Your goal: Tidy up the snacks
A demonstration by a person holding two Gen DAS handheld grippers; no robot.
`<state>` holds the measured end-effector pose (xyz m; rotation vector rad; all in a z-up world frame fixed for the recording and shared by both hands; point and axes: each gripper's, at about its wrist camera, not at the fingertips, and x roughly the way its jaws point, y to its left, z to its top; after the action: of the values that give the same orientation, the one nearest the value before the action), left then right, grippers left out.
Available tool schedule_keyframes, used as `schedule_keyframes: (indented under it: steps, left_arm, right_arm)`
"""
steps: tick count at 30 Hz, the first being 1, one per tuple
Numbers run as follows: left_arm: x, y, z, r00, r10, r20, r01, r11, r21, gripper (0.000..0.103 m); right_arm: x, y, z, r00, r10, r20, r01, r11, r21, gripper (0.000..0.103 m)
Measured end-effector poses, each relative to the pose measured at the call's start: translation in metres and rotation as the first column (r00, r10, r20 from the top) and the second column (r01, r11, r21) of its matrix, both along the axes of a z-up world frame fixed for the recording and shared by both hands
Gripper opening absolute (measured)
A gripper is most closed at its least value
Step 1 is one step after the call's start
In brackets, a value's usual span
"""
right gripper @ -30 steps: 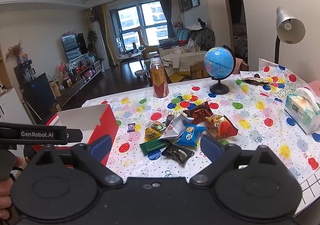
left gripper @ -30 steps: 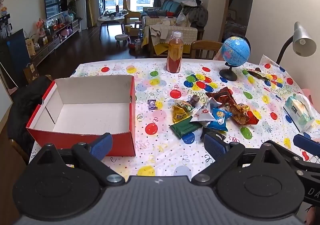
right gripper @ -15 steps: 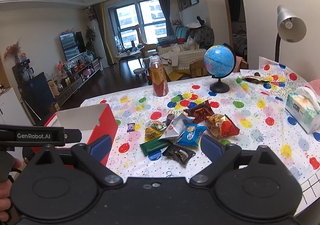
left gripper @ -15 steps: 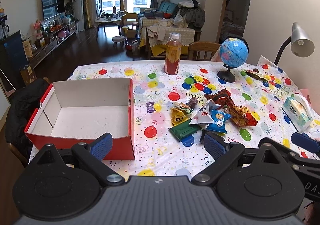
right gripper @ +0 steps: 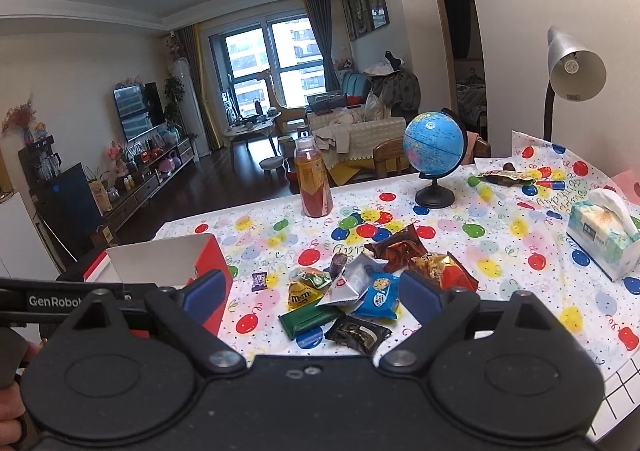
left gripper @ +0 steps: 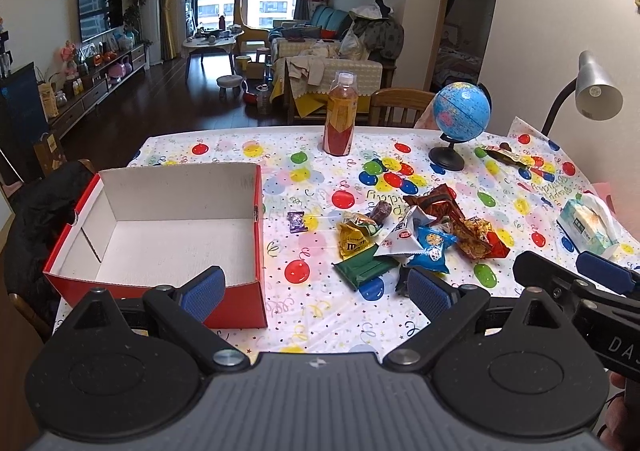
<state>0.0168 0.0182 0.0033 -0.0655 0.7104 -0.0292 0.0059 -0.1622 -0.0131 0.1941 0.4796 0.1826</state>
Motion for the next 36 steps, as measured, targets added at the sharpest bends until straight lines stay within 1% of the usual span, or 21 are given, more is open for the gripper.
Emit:
schedule_keyframes:
  steps: [6,16,25,30,36]
  left_arm:
    - [0.002,0.005,0.002,1.0,-0.016,0.007,0.016,1.0,-0.012,0.099]
    - [0.012,0.01,0.003,0.999,-0.037,0.01,0.038,0.999,-0.015,0.099]
    - [0.021,0.016,0.0,0.998,-0.069,0.012,0.069,0.997,-0.027,0.099]
    - [0.027,0.017,-0.003,0.997,-0.071,-0.004,0.071,0.997,-0.016,0.099]
    - [0.034,0.022,-0.004,0.997,-0.083,-0.003,0.083,0.996,-0.025,0.099]
  right_arm:
    - [0.006,0.002,0.0,1.0,-0.006,-0.016,0.006,1.0,0.019,0.093]
    - [0.007,0.006,-0.001,1.0,-0.017,-0.015,0.017,1.0,0.009,0.093]
    - [0.012,0.016,0.002,0.999,-0.049,-0.012,0.049,0.999,-0.006,0.093]
    - [0.013,0.021,0.003,0.998,-0.061,-0.009,0.061,0.998,-0.016,0.093]
    - [0.018,0.025,0.002,0.998,-0.069,-0.014,0.068,0.997,-0.021,0.093]
